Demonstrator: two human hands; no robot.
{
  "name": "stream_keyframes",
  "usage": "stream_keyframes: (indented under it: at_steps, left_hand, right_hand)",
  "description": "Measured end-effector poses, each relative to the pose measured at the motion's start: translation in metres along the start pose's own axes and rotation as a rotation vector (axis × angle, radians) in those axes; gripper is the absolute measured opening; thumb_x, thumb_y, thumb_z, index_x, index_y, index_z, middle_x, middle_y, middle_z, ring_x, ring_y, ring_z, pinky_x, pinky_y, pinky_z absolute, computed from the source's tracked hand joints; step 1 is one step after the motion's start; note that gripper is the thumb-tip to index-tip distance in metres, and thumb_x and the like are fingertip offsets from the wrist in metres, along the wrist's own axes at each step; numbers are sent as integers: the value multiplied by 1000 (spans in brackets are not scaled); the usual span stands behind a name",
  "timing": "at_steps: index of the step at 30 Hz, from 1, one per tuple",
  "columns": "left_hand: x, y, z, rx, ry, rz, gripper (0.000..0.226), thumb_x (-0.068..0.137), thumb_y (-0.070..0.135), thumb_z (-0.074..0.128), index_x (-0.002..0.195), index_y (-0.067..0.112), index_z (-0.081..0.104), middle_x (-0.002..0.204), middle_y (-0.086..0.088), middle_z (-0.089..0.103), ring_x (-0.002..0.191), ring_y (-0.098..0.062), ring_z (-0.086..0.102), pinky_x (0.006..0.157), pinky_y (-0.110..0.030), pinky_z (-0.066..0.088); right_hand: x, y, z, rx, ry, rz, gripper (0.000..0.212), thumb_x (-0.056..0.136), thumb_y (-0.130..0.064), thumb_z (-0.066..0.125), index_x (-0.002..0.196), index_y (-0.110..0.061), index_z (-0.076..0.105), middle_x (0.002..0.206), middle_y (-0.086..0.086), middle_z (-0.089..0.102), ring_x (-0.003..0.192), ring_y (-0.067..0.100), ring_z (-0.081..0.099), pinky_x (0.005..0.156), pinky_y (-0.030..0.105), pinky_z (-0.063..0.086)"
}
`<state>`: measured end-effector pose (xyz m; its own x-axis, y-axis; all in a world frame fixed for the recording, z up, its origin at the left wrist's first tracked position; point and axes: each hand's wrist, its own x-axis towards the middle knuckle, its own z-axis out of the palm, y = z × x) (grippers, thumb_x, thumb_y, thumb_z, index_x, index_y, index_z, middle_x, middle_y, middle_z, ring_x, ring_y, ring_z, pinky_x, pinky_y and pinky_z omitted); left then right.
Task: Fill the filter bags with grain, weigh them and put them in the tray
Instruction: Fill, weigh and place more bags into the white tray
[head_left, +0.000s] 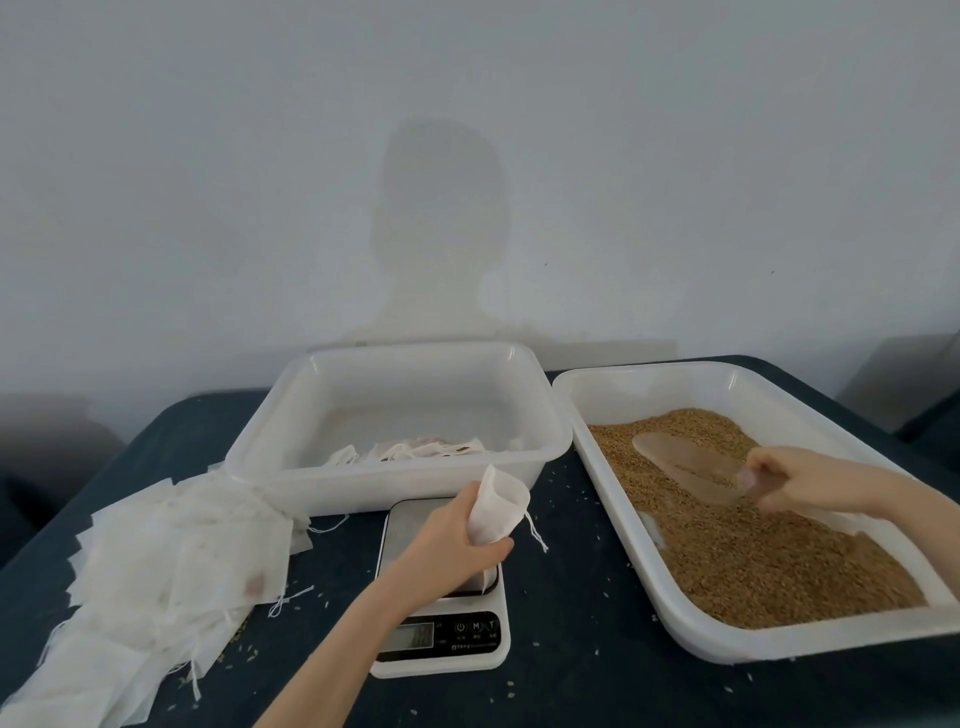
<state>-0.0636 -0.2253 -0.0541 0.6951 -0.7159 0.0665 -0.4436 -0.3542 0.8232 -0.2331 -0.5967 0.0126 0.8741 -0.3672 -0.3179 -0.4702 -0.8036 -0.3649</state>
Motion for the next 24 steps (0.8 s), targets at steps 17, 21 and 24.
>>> stream_keyframes:
  at_steps: [17, 21, 24]
  left_hand:
    - [-16, 5, -23, 97, -84, 21, 36, 78, 45, 67, 107, 35, 48, 92, 16, 62, 81, 0, 58, 74, -23, 50]
    - [-19, 8, -29, 147, -104, 17, 34, 81, 46, 66, 105, 43, 43, 92, 21, 57, 75, 1, 58, 65, -12, 46]
    - [-21, 10, -30, 152, -112, -1, 41, 80, 51, 65, 113, 41, 42, 96, 20, 58, 72, -1, 60, 69, -18, 51]
  right_hand:
    - [-30, -133, 3, 71, 59, -339, 35, 74, -19, 79, 97, -44, 70, 99, -28, 68, 97, -10, 62, 89, 26, 53]
    - [-29, -142, 10, 43, 141, -319, 39, 72, -22, 80, 94, -52, 66, 93, -34, 67, 90, -17, 60, 85, 24, 55]
    - [-31, -149, 11, -8, 181, -314, 40, 73, -25, 80, 87, -59, 63, 95, -33, 67, 87, -17, 61, 80, 26, 58]
